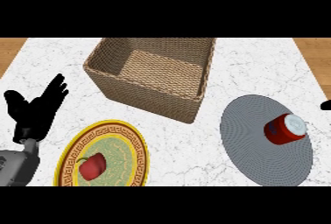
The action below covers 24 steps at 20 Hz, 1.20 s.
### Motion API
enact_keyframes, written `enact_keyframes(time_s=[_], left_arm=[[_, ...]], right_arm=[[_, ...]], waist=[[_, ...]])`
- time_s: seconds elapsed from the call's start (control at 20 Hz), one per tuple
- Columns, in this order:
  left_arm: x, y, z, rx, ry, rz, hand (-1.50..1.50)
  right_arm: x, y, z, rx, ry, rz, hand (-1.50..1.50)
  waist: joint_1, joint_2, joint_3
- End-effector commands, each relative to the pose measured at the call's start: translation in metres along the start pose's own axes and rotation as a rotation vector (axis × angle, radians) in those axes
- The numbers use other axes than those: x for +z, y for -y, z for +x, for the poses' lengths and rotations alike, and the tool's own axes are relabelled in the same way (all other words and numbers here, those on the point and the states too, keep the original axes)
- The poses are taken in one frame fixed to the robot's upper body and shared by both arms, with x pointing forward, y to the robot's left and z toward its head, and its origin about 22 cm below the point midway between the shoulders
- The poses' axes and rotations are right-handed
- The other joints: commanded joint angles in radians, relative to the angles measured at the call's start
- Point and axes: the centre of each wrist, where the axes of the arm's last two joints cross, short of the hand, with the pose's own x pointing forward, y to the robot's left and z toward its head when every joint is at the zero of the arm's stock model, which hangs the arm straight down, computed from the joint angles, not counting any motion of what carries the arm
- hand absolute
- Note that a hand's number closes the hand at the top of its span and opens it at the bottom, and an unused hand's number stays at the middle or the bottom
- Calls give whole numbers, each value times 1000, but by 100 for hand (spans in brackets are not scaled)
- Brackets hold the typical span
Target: Pick the can from the placemat and place it in the basket
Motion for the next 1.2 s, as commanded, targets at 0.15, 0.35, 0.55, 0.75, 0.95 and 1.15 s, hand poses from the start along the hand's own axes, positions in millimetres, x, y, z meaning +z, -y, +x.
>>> enact_keyframes(time_s=[0.15, 0.35, 0.55, 0.75, 0.95, 1.15], left_arm=[[2, 7, -10, 8, 0, -24, 0], [4, 9, -9, -10, 8, 0, 0], [2, 6, -1, 11, 26, 4, 0], [-5, -14, -6, -10, 4, 40, 0], [10, -13, -23, 5, -8, 12, 0], [-5, 3, -10, 11, 1, -7, 0]], right_arm=[[0, 71, 8, 104, -173, 227, -150], [7, 86, 8, 61, -151, 354, -150], [20, 89, -24, -42, -122, 383, -150], [35, 78, -41, -110, -95, 368, -150], [56, 75, -75, -160, -53, 266, -150], [64, 41, -95, -172, -45, 267, -150]], waist=[[23, 11, 2], [8, 5, 4], [-9, 3, 5], [-18, 4, 5], [-23, 1, 7], [-5, 7, 6]])
